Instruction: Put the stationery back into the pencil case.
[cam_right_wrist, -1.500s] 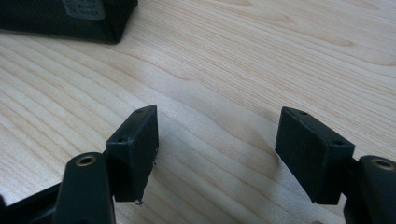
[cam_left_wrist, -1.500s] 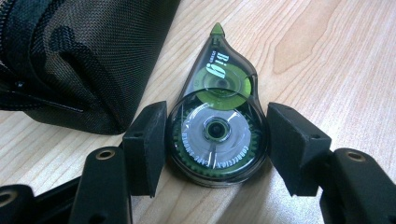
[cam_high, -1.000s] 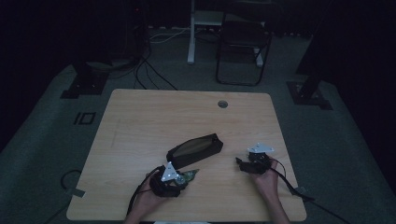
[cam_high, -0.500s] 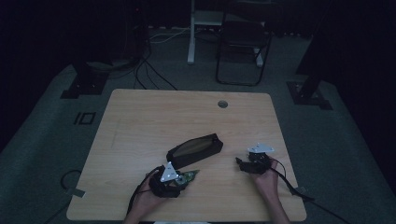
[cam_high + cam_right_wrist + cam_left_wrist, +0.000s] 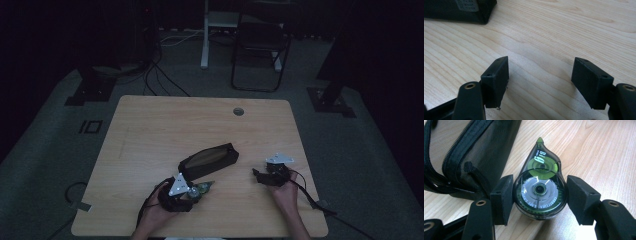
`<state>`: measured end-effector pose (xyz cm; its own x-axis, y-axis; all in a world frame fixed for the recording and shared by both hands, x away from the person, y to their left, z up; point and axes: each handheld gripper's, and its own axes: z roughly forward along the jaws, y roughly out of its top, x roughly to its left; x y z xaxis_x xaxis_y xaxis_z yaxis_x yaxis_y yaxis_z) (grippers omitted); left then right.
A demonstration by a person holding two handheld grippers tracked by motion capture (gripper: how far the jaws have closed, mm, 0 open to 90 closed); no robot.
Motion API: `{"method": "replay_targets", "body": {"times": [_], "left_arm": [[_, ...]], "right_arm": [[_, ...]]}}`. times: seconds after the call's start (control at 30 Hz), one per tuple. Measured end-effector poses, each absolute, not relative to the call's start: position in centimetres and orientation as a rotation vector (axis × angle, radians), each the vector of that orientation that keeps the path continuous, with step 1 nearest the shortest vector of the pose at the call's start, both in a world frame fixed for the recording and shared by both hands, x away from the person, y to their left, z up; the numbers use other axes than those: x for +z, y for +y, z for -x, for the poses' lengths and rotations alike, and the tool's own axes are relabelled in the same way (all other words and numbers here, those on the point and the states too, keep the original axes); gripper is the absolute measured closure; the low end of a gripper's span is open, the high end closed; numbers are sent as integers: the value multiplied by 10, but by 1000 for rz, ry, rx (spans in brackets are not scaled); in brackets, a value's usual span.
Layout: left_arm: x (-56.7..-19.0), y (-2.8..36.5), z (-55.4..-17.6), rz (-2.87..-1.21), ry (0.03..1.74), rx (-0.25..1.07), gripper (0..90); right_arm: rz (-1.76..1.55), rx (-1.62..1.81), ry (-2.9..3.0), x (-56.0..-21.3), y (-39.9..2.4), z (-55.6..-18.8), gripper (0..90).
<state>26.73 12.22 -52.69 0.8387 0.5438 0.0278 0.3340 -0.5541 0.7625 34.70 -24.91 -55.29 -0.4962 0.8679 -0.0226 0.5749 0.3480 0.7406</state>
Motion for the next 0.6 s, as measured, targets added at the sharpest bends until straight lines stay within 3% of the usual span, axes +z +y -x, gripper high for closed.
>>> {"method": "replay_targets", "body": {"times": [0.6], "left_arm": [[-514,127,-264,-2171,606,335,415]], "right_arm": [[-1264,963,2203,-553,-249,-347,299]]}}
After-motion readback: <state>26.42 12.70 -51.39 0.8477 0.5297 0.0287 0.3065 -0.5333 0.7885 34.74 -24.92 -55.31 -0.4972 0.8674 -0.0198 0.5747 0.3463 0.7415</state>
